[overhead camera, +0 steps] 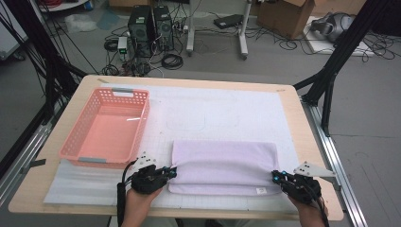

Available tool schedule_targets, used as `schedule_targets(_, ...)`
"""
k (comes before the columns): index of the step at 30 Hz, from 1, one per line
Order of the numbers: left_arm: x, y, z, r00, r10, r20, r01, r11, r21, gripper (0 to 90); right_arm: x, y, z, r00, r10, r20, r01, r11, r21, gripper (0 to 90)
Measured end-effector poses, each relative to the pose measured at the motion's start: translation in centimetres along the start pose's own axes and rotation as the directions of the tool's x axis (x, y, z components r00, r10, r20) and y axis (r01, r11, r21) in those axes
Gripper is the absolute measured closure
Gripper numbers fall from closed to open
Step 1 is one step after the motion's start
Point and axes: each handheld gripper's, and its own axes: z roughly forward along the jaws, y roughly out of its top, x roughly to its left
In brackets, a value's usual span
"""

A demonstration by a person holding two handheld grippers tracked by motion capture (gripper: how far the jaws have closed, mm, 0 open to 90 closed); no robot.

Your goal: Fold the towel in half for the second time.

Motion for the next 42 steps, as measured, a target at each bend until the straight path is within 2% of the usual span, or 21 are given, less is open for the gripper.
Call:
schedule_targets(4, 0.2, 0.1, -0.8, 0.9989, -0.025, 0.039, 0.025, 0.9995, -0.021, 85.6, 0.0, 0.0, -0.9, 0.9999, -0.011, -0.003, 0.011, 0.999, -0.044, 86.2)
schedule_targets(7, 0.2, 0.0, -1.3, 0.9960, -0.042, 0.079, 0.044, 0.9986, -0.030, 81.0, -0.2, -0.1, -1.8, 0.9998, -0.013, -0.017, 0.012, 0.998, -0.067, 86.1)
schedule_targets(10, 0.1, -0.3, -1.8, 0.9956, -0.038, 0.086, 0.040, 0.9990, -0.022, 79.5, -0.2, -0.5, -2.4, 0.9982, -0.026, -0.054, 0.022, 0.997, -0.073, 86.0)
schedule_targets(16, 0.2, -1.2, -3.0, 0.9954, -0.035, 0.089, 0.034, 0.9994, 0.008, 84.2, -0.1, -1.4, -3.1, 0.9913, -0.039, -0.126, 0.039, 0.999, -0.003, 85.7)
schedule_targets(17, 0.2, -1.3, -3.1, 0.9952, -0.036, 0.091, 0.036, 0.9994, 0.002, 83.9, -0.3, -1.6, -3.1, 0.9896, -0.022, -0.142, 0.027, 0.999, 0.032, 83.7)
schedule_targets(18, 0.2, -1.2, -3.2, 0.9944, -0.037, 0.099, 0.037, 0.9993, 0.000, 81.9, -0.6, -1.8, -3.0, 0.9860, 0.008, -0.167, 0.004, 0.997, 0.074, 76.5)
schedule_targets(19, 0.2, -1.1, -3.3, 0.9940, -0.041, 0.101, 0.042, 0.9991, -0.010, 77.2, -0.8, -2.0, -2.9, 0.9858, 0.030, -0.166, -0.013, 0.995, 0.102, 70.6)
schedule_targets(20, 0.1, -0.9, -3.5, 0.9938, -0.051, 0.098, 0.054, 0.9982, -0.026, 67.7, -1.1, -2.1, -3.1, 0.9888, 0.043, -0.143, -0.029, 0.994, 0.102, 66.3)
schedule_targets(21, 0.1, -0.8, -3.6, 0.9937, -0.055, 0.097, 0.060, 0.9973, -0.043, 59.5, -1.4, -2.2, -3.3, 0.9883, 0.066, -0.138, -0.055, 0.995, 0.081, 64.7)
schedule_targets(24, -0.1, -0.9, -3.2, 0.9970, -0.045, 0.063, 0.047, 0.9981, -0.039, 54.5, -1.8, -2.0, -3.7, 0.9896, 0.104, -0.099, -0.103, 0.995, 0.010, 61.0)
schedule_targets(26, -0.1, -1.1, -2.5, 0.9980, -0.053, 0.033, 0.053, 0.9986, -0.005, 54.4, -1.5, -1.8, -3.2, 0.9941, 0.090, -0.060, -0.091, 0.996, -0.003, 61.5)
schedule_targets(28, -0.2, -1.2, -1.7, 0.9985, -0.050, 0.025, 0.049, 0.9986, 0.019, 54.5, -1.0, -1.8, -2.3, 0.9980, 0.061, -0.015, -0.061, 0.998, 0.009, 61.9)
schedule_targets(30, -0.4, -1.4, -1.3, 0.9995, -0.028, 0.017, 0.027, 0.9987, 0.044, 58.3, -0.4, -1.7, -1.4, 0.9993, 0.030, 0.021, -0.031, 0.999, 0.032, 63.1)
schedule_targets(33, -0.7, -1.8, -1.0, 0.9996, 0.021, -0.019, -0.019, 0.9951, 0.097, 84.5, 0.1, -1.7, -0.3, 0.9964, -0.039, 0.075, 0.032, 0.994, 0.103, 66.2)
schedule_targets(34, -0.7, -1.9, -1.0, 0.9996, 0.020, -0.021, -0.018, 0.9940, 0.108, 86.7, 0.3, -1.9, -0.1, 0.9932, -0.071, 0.092, 0.059, 0.990, 0.128, 66.6)
schedule_targets(35, -0.8, -1.9, -1.2, 0.9996, 0.019, -0.020, -0.017, 0.9927, 0.119, 87.3, 0.3, -1.9, -0.1, 0.9917, -0.082, 0.099, 0.069, 0.990, 0.125, 66.5)
schedule_targets(37, -0.8, -2.1, -1.9, 0.9997, 0.018, -0.016, -0.016, 0.9918, 0.127, 87.8, 0.2, -2.0, -0.4, 0.9886, -0.087, 0.123, 0.067, 0.986, 0.154, 62.7)
schedule_targets(39, -0.8, -2.2, -2.4, 0.9997, 0.022, -0.012, -0.020, 0.9918, 0.126, 87.9, -0.2, -2.1, -0.9, 0.9911, -0.051, 0.123, 0.030, 0.986, 0.166, 59.9)
schedule_targets(42, -0.9, -2.3, -2.6, 1.0000, 0.008, -0.002, -0.007, 0.9924, 0.123, 86.9, -0.4, -2.0, -1.4, 0.9927, -0.042, 0.113, 0.023, 0.987, 0.160, 57.6)
